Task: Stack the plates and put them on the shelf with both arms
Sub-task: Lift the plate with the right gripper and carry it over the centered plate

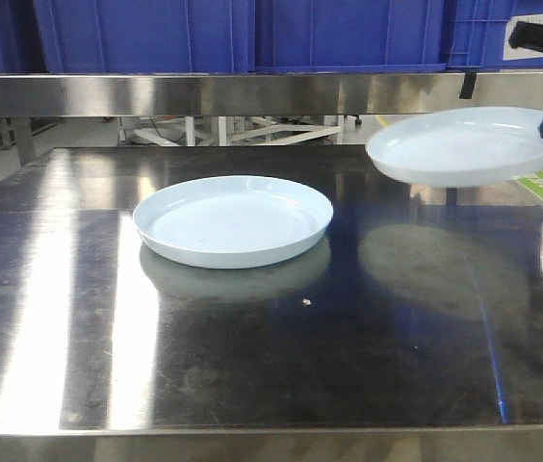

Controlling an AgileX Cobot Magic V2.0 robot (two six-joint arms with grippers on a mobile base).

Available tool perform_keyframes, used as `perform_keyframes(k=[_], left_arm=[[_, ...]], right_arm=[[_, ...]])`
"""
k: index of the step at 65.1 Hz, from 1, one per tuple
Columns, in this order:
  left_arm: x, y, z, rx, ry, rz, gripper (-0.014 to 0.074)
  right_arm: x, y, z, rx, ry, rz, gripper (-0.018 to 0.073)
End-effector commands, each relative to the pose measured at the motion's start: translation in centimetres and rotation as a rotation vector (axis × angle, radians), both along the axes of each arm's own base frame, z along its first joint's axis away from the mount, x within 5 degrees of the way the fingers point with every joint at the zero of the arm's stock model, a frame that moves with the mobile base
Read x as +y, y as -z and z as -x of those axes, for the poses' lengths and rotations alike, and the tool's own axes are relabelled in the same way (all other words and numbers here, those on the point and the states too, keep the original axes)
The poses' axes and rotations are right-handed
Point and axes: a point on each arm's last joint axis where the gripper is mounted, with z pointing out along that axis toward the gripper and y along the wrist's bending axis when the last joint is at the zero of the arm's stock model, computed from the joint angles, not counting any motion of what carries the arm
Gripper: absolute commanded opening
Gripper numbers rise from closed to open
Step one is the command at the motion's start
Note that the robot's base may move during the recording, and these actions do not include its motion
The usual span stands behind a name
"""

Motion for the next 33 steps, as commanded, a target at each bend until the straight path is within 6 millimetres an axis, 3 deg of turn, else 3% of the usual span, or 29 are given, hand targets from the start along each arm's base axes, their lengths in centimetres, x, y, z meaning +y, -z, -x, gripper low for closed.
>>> perform_keyframes(k=[1, 15, 33], left_arm=[[0.0, -1.7, -0.1, -0.109, -0.004, 0.017, 0.0083], [0.0, -1.7, -0.1, -0.109, -0.004, 0.017, 0.0083], [0.0, -1.7, -0.1, -0.109, -0.004, 0.017, 0.0083]], right_arm=[[1.0, -4.5, 0.8, -0.147, -0.02, -0.08, 0.0048], [4.5, -4.9, 0.8, -0.17, -0.115, -0.237, 0.0048], [10.7, -3.3, 1.1, -0.181, -0.219, -0.237, 0.0048]])
